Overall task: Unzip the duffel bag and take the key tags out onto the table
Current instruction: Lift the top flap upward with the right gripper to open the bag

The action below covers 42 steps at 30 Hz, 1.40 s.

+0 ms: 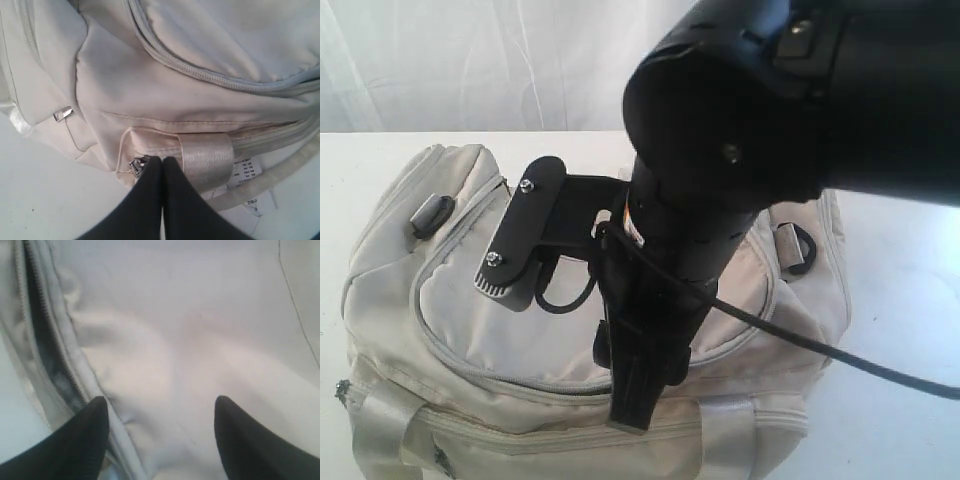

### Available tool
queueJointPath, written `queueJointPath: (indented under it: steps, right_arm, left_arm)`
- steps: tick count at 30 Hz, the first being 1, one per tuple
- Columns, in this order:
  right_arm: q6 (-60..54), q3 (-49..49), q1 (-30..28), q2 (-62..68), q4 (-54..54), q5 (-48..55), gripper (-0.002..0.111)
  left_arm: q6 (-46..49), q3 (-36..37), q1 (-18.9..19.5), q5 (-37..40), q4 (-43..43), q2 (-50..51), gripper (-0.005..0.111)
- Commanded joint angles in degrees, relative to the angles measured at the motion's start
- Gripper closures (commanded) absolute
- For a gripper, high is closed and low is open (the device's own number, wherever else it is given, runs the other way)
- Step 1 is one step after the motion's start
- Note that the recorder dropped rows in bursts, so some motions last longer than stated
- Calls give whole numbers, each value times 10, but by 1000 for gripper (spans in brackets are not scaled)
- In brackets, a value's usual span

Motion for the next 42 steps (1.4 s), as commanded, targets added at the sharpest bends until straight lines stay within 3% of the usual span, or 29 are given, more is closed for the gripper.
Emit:
queueJointPath:
  steps: [1, 9, 12, 16, 20, 26, 36, 42]
  right_arm:
    - [-7, -2, 0, 26, -16, 3, 50]
    - [-11, -2, 0, 76, -18, 3, 51]
    - [-11, -2, 0, 84, -31, -1, 68]
    - [-9, -6, 0, 85, -67, -10, 108]
    - [-6, -27, -5, 85, -102, -19, 108]
    - [-6, -86, -62, 88, -118, -78, 108]
    - [-12, -261, -251, 199, -76, -154, 108]
    - [-36, -384, -352, 309, 23, -201, 108]
  left_arm:
    - [2, 2, -15, -14, -14, -18, 107]
    - [2, 2, -21, -15, -14, -27, 107]
    - [2, 2, -31, -16, -16, -27, 107]
    - [2, 2, -36, -17, -16, -27, 107]
    - [2, 2, -36, -17, -16, -27, 107]
    - [2, 2, -36, -17, -19, -27, 107]
    - [2, 2, -53, -22, -22, -27, 107]
    - [2, 5, -57, -27, -22, -27, 107]
